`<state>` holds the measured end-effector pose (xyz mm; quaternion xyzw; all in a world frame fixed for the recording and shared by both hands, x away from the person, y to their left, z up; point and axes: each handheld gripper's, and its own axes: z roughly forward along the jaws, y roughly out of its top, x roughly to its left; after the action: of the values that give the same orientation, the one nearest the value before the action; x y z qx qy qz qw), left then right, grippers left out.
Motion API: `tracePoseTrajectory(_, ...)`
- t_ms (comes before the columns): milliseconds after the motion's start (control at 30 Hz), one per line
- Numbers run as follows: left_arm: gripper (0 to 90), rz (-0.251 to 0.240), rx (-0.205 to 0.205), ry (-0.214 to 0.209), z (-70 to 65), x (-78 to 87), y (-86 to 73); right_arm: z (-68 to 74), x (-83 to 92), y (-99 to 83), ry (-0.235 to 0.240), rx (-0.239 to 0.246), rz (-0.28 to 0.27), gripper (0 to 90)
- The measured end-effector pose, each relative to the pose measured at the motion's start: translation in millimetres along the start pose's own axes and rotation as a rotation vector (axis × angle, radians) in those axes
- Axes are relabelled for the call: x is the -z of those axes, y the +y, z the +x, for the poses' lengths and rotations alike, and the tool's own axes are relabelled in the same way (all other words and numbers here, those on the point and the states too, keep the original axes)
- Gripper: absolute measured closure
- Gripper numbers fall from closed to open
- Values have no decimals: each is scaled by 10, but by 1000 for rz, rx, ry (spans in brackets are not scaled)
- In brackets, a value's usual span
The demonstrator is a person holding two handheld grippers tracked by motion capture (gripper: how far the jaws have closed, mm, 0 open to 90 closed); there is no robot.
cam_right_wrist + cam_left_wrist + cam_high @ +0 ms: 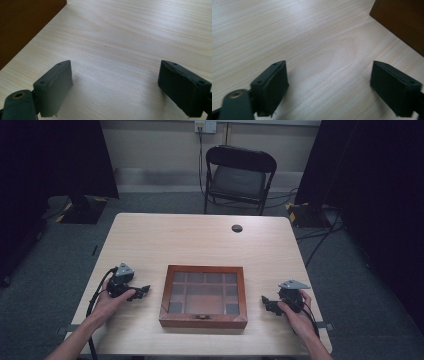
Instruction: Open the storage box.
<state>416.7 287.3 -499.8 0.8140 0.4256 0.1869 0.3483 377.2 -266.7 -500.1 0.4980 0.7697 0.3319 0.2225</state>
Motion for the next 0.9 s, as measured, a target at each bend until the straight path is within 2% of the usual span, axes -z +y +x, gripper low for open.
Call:
tracePoseTrajectory(100, 158, 4, 5, -3, -8, -4, 9, 0, 0, 0, 0, 0, 0, 119)
tracePoseTrajectory(200, 161, 13, 40, -16, -4, 8, 29, 0, 0, 0, 0, 1, 0, 119)
tracePoseTrajectory(267, 182, 18, 38, -23, -3, 17, 38, 0, 0, 0, 0, 0, 0, 119)
tracePoseTrajectory(333, 194, 31, 47, -58, -10, 41, 67, 0, 0, 0, 0, 0, 0, 119)
tracePoseTrajectory(367, 195, 31, 47, -58, -10, 41, 67, 0, 0, 0, 0, 0, 0, 119)
tracePoseTrajectory(467, 218, -14, 66, -94, -41, 112, 117, -1, 0, 0, 0, 1, 1, 119)
tracePoseTrajectory(567, 220, -31, 69, -95, -62, 154, 146, 0, 0, 1, -1, 0, 1, 119)
tracePoseTrajectory(667, 233, -32, 52, -92, -105, 211, 201, 0, 0, 1, -1, 0, 1, 118)
tracePoseTrajectory(700, 236, -40, 49, -99, -124, 226, 215, -1, -1, 2, 0, 1, 1, 117)
tracePoseTrajectory(733, 250, -40, 27, -103, -163, 257, 244, -2, -2, 2, 0, 2, 1, 117)
tracePoseTrajectory(900, 251, -44, 8, -128, -255, 293, 299, -3, -3, 3, 2, 2, 1, 116)
